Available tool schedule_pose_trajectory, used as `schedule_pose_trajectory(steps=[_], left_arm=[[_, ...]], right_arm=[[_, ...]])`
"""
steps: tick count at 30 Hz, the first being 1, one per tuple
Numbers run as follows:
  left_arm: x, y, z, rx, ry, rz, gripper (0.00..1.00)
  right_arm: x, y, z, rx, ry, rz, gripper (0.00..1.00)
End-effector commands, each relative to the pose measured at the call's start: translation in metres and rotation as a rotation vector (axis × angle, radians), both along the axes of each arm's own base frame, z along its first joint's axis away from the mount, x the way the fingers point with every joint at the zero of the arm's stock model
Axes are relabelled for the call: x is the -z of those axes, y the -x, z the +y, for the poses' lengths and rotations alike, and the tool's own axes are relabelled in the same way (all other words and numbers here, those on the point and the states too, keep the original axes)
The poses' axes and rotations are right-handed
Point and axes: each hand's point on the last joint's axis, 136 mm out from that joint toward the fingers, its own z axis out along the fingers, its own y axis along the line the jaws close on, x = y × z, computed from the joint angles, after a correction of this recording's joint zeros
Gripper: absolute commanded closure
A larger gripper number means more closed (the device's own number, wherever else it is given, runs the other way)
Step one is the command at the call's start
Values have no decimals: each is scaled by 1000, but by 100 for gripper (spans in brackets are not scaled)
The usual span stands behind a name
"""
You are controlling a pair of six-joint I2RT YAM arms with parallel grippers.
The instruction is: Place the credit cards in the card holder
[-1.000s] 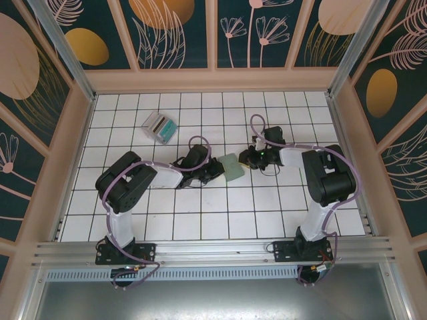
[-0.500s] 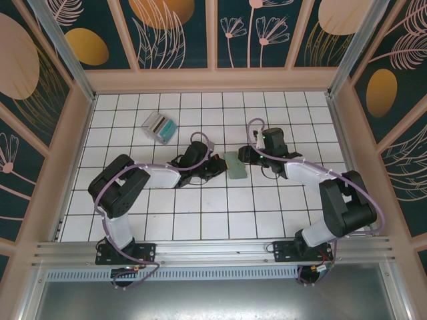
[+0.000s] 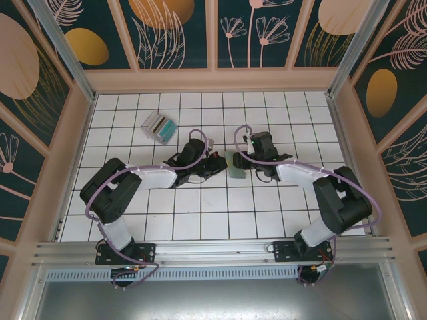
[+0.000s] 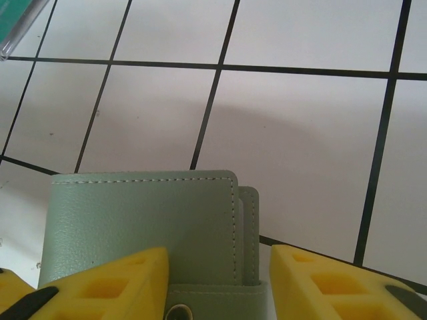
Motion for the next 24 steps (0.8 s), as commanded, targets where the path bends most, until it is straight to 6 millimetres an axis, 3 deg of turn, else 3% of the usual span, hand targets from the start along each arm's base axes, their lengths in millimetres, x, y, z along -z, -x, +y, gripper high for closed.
schedule_pose_trajectory(steps=[1,9,20,24], left_arm=[[-21,-13,-5,-9,33,-47,100],[-17,-19,-3,-22,9,-53,100],[-8,-23,0,-32,-17,-47,100],[-6,-24,3,-40,-24,-51,100]], right_arm=[[4,-1,1,3,31,17,55],[7,10,7,-26,23,83,54],[22,12,0,0,102,145,66],[25,10,-9,43,150,156,79]])
